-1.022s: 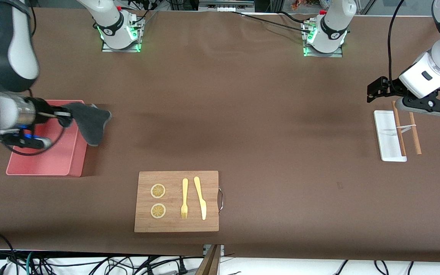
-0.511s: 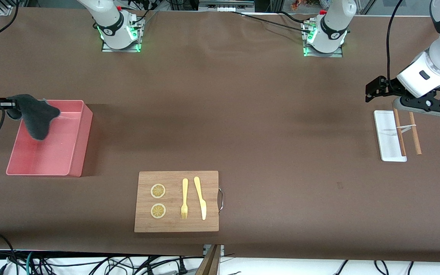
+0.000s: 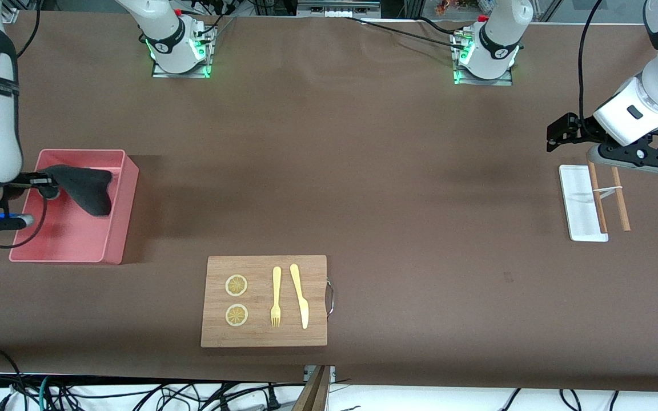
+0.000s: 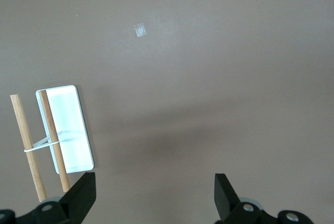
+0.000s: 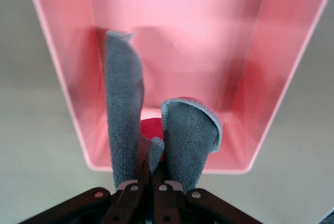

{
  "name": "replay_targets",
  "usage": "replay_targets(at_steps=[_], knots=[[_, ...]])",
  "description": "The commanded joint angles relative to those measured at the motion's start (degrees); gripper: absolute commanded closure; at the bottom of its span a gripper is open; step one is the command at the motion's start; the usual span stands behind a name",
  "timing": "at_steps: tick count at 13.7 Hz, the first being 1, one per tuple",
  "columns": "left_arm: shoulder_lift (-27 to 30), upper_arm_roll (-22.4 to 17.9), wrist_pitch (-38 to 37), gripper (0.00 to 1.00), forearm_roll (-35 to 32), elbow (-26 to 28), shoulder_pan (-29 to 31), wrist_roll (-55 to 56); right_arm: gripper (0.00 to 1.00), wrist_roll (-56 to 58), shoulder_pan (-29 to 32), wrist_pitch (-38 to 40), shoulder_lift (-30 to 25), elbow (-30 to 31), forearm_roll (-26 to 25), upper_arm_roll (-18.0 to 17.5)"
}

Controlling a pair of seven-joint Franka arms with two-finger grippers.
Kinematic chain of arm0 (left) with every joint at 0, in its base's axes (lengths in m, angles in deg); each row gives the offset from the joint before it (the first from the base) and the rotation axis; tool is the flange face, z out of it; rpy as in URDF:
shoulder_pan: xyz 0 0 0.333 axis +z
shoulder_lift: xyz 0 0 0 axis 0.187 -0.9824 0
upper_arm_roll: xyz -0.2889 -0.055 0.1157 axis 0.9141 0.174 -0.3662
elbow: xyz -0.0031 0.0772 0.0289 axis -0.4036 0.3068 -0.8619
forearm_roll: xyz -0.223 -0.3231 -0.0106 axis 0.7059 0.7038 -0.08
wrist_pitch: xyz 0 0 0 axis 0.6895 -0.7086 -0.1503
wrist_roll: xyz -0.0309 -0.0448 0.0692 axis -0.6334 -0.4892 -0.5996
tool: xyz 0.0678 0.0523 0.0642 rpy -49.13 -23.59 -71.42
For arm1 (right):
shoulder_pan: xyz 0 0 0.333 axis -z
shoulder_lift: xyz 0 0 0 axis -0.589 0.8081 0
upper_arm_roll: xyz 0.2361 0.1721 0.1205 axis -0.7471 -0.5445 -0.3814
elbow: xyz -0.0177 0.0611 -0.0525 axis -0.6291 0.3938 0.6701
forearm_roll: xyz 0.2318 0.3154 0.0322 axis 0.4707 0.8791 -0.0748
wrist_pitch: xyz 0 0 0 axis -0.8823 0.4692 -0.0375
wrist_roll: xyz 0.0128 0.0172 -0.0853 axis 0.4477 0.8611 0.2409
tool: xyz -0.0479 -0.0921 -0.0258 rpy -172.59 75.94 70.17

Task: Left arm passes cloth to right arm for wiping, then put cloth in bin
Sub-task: 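Lower the cloth into the pink bin and open the right gripper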

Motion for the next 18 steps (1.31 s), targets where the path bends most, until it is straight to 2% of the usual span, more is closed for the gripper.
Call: replay_targets(at_steps=[1, 3, 4, 5, 8, 11, 12, 16, 18], knots=[[0.8, 0.2, -1.1, 0.0, 0.0, -0.3, 0.0, -0.9, 1.0, 0.9, 0.0, -6.2, 0.7, 3.1, -0.3, -0.2], [0.8, 0.3, -1.1, 0.0, -0.1, -0.6, -0.1, -0.9, 1.0, 0.9, 0.0, -10.9, 1.2, 5.1, -0.2, -0.2], [0.8, 0.3, -1.1, 0.0, -0.1, -0.6, -0.1, -1.0, 0.59, 0.9, 0.0, -11.6, 1.4, 5.2, -0.2, -0.2], [0.8, 0.3, -1.1, 0.0, -0.1, -0.7, -0.3, -0.9, 0.02, 0.8, 0.0, -11.5, 1.2, 5.0, 0.0, -0.2], [0.7, 1.0, -1.0, 0.0, -0.2, -1.3, -0.3, -0.9, 0.0, 0.6, 0.0, -9.6, -3.1, 4.1, 0.5, -0.5], [0.7, 1.2, -0.9, 0.0, -1.0, -1.4, -0.3, -0.7, 0.0, 0.2, 0.0, -3.5, -10.0, 3.4, 7.1, -0.7], [0.6, 1.2, -0.8, 0.0, -1.0, -1.5, -0.3, -0.7, 0.0, 0.1, 0.0, -2.3, -12.1, 3.4, 7.7, -1.6], [0.6, 1.4, -0.8, 0.0, -1.0, -1.5, -0.4, -0.8, 0.0, 0.1, -0.1, -0.5, -19.2, 3.5, 6.2, -6.7], [0.6, 2.2, -0.9, 0.0, -1.0, -1.5, -0.4, -0.7, 0.0, 0.5, -0.1, -0.9, -21.0, 3.3, 1.8, -10.2]])
